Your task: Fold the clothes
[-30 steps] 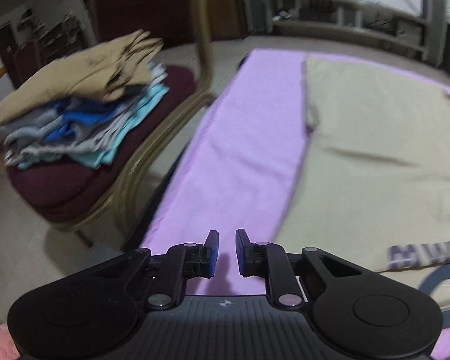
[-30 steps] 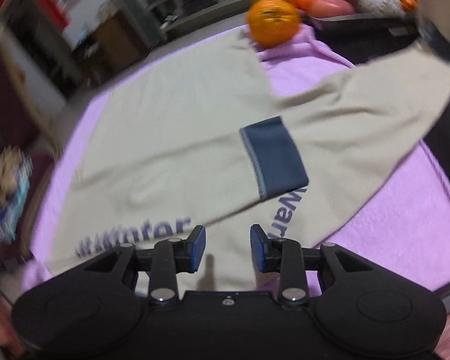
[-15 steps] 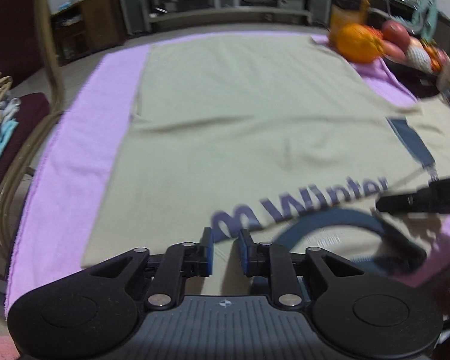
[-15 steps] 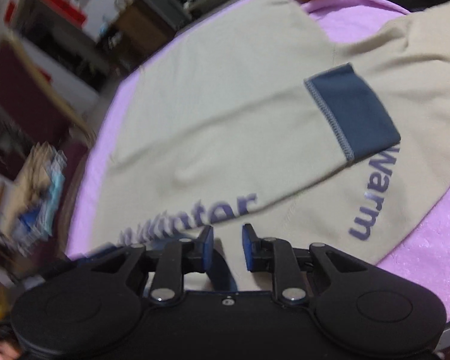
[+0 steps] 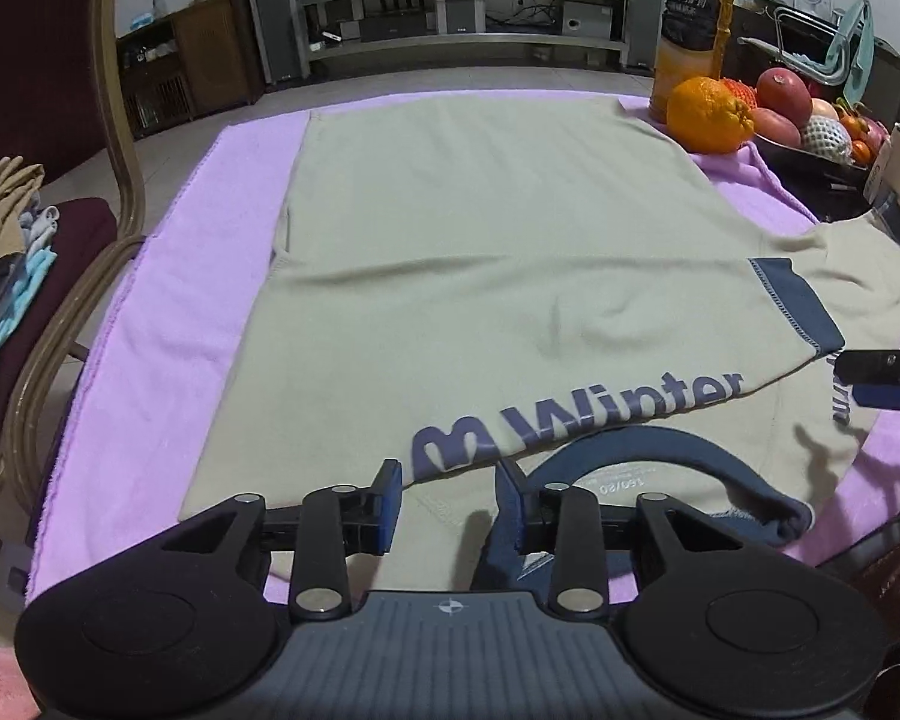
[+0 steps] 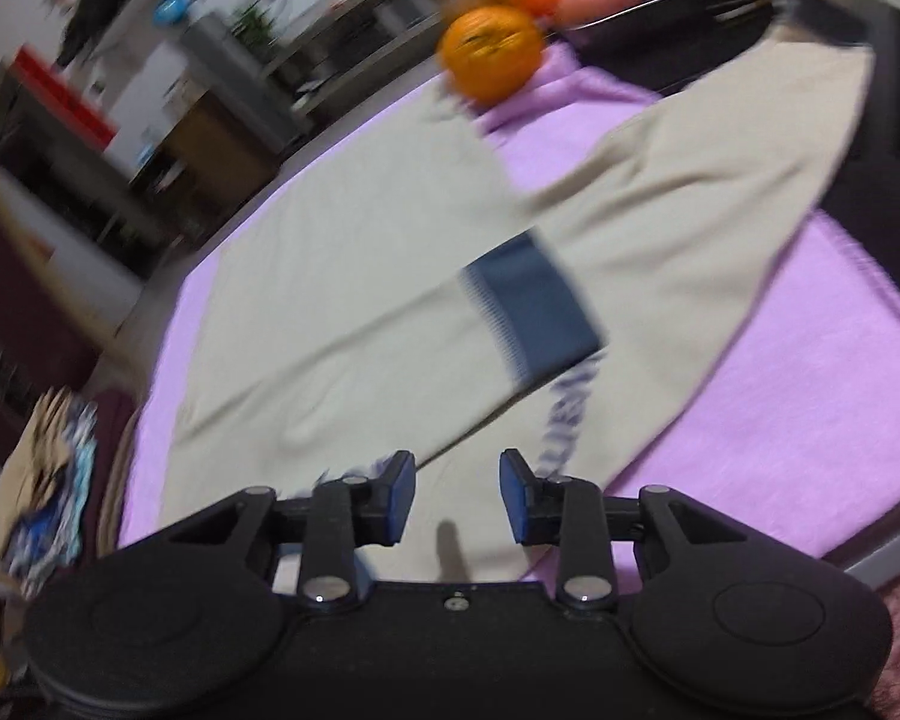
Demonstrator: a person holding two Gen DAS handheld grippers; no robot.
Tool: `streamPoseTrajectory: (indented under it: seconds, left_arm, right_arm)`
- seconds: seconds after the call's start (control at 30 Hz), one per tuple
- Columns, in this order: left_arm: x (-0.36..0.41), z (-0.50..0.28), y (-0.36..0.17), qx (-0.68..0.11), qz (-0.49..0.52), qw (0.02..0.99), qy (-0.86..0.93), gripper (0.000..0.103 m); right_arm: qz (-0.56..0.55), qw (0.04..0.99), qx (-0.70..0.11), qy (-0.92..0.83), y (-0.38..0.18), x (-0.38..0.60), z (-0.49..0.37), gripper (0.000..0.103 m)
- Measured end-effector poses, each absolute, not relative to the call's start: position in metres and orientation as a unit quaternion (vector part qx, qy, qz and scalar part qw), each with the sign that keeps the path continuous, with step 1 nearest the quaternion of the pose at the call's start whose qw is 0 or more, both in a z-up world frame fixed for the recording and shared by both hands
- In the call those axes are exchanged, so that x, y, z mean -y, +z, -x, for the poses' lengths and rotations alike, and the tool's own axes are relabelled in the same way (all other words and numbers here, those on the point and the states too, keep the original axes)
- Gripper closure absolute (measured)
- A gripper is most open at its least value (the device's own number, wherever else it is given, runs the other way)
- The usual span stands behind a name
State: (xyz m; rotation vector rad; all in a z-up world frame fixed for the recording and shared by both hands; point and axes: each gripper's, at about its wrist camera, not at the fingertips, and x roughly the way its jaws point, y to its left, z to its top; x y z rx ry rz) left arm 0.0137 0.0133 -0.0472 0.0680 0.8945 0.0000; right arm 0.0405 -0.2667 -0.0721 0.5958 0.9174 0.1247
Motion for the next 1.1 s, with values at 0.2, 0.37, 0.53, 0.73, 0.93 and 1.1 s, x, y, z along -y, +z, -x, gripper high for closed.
streamPoseTrajectory:
  seconds: [0.2,0.37,0.53,0.73,0.93,1.1]
  left_arm:
    - [0.02,-0.036,-0.05,-0.437,-0.05,0.897,-0.036,0.068]
    - [0.046,-0.036,-0.054,-0.447,-0.068,0.889,-0.077,0.068]
    - [0.06,-0.029,-0.038,-0.435,-0.067,0.892,-0.107,0.068]
    - [0.07,-0.034,0.011,-0.37,-0.043,0.922,-0.106,0.068]
    - [0.089,-0.066,0.021,-0.355,-0.036,0.931,-0.079,0.067]
    - [0.109,-0.084,-0.015,-0.414,-0.027,0.906,-0.086,0.068]
  right_arm:
    - [-0.297,0.84,-0.454,0.011,-0.09,0.281,-0.058,0.073]
    - [-0.234,0.833,-0.501,0.02,-0.082,0.274,-0.052,0.079]
    - [-0.324,0.838,-0.439,0.021,-0.042,0.316,-0.049,0.078]
    - [-0.368,0.879,-0.301,0.04,0.032,0.369,-0.058,0.076]
    - [-0.364,0.908,-0.209,-0.013,0.043,0.413,-0.091,0.069]
    - [-0.346,0.9,-0.232,-0.128,-0.012,0.465,-0.132,0.068]
